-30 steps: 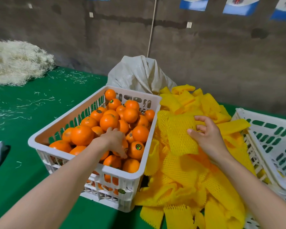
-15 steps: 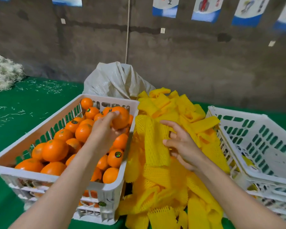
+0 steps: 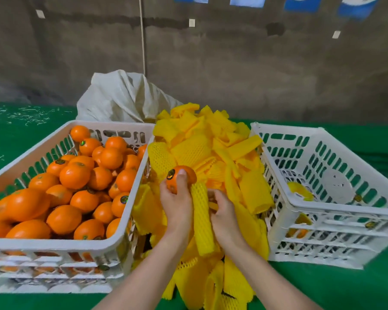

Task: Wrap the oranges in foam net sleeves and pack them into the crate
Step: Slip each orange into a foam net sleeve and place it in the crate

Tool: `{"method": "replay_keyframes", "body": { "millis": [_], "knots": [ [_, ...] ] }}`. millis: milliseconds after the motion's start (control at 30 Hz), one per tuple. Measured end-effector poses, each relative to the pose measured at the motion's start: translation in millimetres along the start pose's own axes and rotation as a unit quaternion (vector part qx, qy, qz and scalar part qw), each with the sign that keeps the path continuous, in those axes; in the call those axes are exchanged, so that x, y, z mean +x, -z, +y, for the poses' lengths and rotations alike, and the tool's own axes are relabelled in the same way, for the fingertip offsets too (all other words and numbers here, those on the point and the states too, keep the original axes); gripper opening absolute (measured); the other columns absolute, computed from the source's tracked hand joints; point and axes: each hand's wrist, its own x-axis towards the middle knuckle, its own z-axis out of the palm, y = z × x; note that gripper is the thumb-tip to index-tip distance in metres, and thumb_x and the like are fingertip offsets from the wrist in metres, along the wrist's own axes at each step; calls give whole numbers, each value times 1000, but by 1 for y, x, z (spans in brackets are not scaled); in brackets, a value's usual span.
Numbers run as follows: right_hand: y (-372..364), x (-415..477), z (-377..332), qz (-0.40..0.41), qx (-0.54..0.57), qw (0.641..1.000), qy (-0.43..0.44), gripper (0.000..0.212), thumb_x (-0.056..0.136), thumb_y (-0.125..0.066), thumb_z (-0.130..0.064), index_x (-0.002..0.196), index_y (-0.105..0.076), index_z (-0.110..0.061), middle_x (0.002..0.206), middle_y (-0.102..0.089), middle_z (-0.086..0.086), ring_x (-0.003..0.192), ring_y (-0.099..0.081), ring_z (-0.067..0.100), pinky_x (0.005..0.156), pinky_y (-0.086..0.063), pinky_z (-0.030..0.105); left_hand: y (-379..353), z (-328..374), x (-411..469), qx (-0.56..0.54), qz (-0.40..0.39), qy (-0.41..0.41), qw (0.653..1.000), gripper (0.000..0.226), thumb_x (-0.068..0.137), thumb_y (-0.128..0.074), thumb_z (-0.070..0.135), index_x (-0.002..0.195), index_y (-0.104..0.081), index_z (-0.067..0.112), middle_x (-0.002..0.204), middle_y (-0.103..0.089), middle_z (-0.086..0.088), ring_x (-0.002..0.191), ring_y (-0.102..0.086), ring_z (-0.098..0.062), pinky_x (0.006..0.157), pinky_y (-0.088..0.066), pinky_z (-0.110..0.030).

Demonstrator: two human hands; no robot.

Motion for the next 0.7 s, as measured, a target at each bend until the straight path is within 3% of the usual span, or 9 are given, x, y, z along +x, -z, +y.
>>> {"method": "replay_keyframes", "body": {
  "millis": [67, 133, 200, 267, 400, 500, 567, 633, 700],
  "knots": [
    [3, -8, 10, 48, -62, 993, 92, 16, 81, -59, 10, 89, -56, -3, 106, -57, 8, 104, -55, 16, 90, -45, 30, -3, -7, 2, 7, 14, 16, 1000, 41, 97, -49, 30, 122, -52, -1, 113, -56, -11, 101, -50, -19, 66, -30, -18],
    [5, -14, 14, 73, -63, 987, 128, 19, 85, -58, 5, 84, -51, -13, 96, -57, -1, 96, -55, 7, 83, -44, 26, -3, -13, 5, 8, 6, 38, 999, 40, 97, -50, 31, 118, -55, -3, 112, -59, -15, 105, -53, -25, 74, -33, -24],
    [8, -13, 12, 76, -7, 993, 95, 22, 90, -56, -2, 84, -46, -21, 80, -50, -5, 74, -49, -1, 67, -40, 23, -1, -15, 3, 2, -30, 58, 998, 33, 97, -48, 32, 107, -57, 2, 99, -62, -9, 98, -56, -25, 73, -41, -25],
    [11, -4, 8, 78, 58, 995, 33, 23, 90, -54, 2, 84, -46, -18, 74, -45, -2, 62, -44, 0, 59, -35, 19, 0, -16, 0, -13, -54, 63, 996, 28, 98, -45, 32, 99, -60, 7, 82, -60, -1, 80, -56, -17, 57, -43, -12],
    [17, 10, 6, -12, 182, 976, -122, 22, 90, -44, 11, 96, -55, -7, 80, -58, 9, 71, -52, 17, 64, -41, 25, 1, -13, 3, -30, -82, 86, 993, 26, 98, -43, 31, 88, -60, 14, 81, -57, -5, 69, -53, -14, 54, -43, -19],
    [26, 11, 7, -53, 215, 963, -156, 27, 88, -42, 9, 90, -64, -7, 81, -65, 9, 74, -58, 17, 64, -47, 20, 3, -9, 9, -42, -103, 104, 988, 30, 98, -40, 33, 75, -53, 19, 70, -57, -3, 59, -55, -11, 54, -45, -21],
    [29, 12, 8, -49, 219, 963, -147, 19, 91, -48, -2, 87, -67, -5, 86, -69, 8, 79, -62, 15, 70, -49, 18, 4, -7, 12, -44, -116, 116, 985, 30, 97, -39, 37, 78, -57, 21, 72, -62, 1, 62, -59, -8, 58, -44, -24],
    [28, 12, 7, -66, 196, 972, -109, 21, 91, -56, -17, 91, -66, 2, 96, -69, 18, 93, -64, 25, 84, -49, 36, 3, -8, 14, -35, -133, 119, 983, 30, 97, -39, 39, 79, -57, 23, 73, -63, 3, 62, -60, -6, 55, -45, -22],
    [24, 13, 5, -87, 85, 993, -1, 18, 87, -61, -23, 82, -64, -6, 84, -65, 18, 82, -60, 24, 74, -44, 44, 2, -11, 12, -34, -152, 145, 977, 37, 96, -40, 44, 74, -56, 19, 65, -60, -1, 51, -60, -7, 45, -45, -17]
  ]
}}
